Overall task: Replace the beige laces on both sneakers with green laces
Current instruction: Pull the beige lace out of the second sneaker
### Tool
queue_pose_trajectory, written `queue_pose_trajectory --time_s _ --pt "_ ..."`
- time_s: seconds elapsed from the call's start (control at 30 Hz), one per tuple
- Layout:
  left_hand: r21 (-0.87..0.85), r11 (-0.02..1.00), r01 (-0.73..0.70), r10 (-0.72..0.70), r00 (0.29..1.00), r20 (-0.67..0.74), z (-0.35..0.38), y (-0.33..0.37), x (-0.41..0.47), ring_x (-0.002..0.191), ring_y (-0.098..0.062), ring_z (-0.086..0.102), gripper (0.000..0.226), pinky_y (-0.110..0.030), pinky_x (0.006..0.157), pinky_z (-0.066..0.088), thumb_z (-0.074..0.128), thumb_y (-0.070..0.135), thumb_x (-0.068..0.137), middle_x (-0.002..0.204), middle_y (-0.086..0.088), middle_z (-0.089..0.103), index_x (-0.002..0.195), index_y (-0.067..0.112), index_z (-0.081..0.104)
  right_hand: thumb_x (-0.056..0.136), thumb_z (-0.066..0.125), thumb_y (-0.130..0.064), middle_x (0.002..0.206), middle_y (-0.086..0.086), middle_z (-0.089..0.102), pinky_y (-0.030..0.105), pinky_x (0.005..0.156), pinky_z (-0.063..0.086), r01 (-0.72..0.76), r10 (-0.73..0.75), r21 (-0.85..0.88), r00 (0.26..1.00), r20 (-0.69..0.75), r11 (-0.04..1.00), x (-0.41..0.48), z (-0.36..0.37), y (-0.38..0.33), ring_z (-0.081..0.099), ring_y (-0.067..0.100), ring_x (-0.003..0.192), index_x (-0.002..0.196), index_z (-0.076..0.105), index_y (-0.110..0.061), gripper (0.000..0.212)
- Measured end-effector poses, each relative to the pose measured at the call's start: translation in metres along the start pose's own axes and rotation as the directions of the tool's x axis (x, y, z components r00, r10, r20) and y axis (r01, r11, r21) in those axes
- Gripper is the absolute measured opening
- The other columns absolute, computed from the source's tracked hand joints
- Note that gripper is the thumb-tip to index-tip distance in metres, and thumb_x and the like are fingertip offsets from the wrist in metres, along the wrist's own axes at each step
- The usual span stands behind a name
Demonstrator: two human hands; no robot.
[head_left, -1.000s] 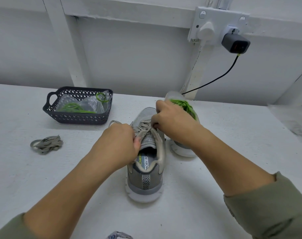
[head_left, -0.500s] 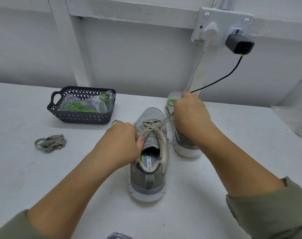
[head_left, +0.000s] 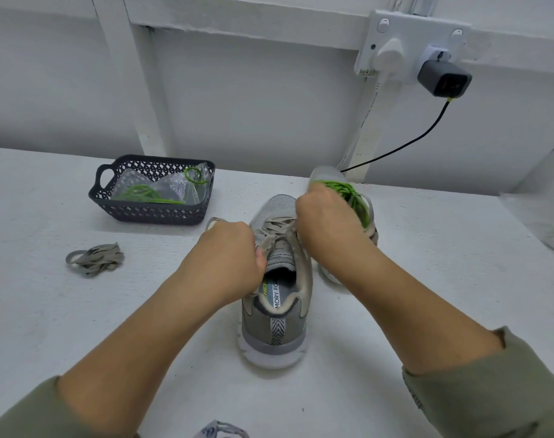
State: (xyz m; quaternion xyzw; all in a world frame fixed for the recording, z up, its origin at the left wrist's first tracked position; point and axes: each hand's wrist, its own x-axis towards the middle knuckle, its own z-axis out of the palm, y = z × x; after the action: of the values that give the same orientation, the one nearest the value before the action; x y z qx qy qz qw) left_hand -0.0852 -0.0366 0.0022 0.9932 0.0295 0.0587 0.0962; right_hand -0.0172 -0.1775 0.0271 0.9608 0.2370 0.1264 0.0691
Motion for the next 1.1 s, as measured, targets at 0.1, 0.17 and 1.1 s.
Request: queue_pose_trajectory --time_s 0.1,0.17,1.1 --pt "-0.018 0.999 0.035 -0.034 0.999 0.034 -0.002 -0.004 0.001 0.07 -0.022 0.045 0.034 -0.028 0.051 0.027 0.048 0.035 0.093 0.081 -0.007 0.049 0.064 0.019 0.041 0.086 0.035 0.016 0.106 0.017 0.053 0.031 0.065 0.037 -0.173 0.173 0.007 0.985 0.016 0.985 0.002 -0.007 0.012 0.059 0.03 0.098 0.107 0.061 -0.001 0.038" --pt "-0.061 0.998 0.009 -0.005 0.998 0.07 -0.004 -0.006 0.001 0.071 -0.022 0.046 0.037 -0.03 0.052 0.029 0.049 0.038 0.093 0.077 -0.007 0.054 0.063 0.017 0.048 0.088 0.048 0.007 0.118 0.015 0.053 0.031 0.065 0.04 -0.122 0.124 -0.025 0.983 0.134 0.992 -0.003 -0.011 0.01 0.06 0.03 0.102 0.111 0.061 -0.004 0.029" --pt "-0.506 0.86 -0.069 0.06 0.998 -0.033 0.042 -0.029 0.075 0.099 -0.018 0.052 0.025 -0.031 0.086 0.04 0.046 0.025 0.098 0.107 0.002 0.058 0.116 0.02 0.062 0.09 0.045 -0.024 0.076 0.004 0.045 0.033 0.061 0.033 -0.2 0.16 0.561 0.98 0.12 0.804 -0.047 0.028 -0.015 0.047 0.03 0.076 0.088 0.035 -0.017 0.012"
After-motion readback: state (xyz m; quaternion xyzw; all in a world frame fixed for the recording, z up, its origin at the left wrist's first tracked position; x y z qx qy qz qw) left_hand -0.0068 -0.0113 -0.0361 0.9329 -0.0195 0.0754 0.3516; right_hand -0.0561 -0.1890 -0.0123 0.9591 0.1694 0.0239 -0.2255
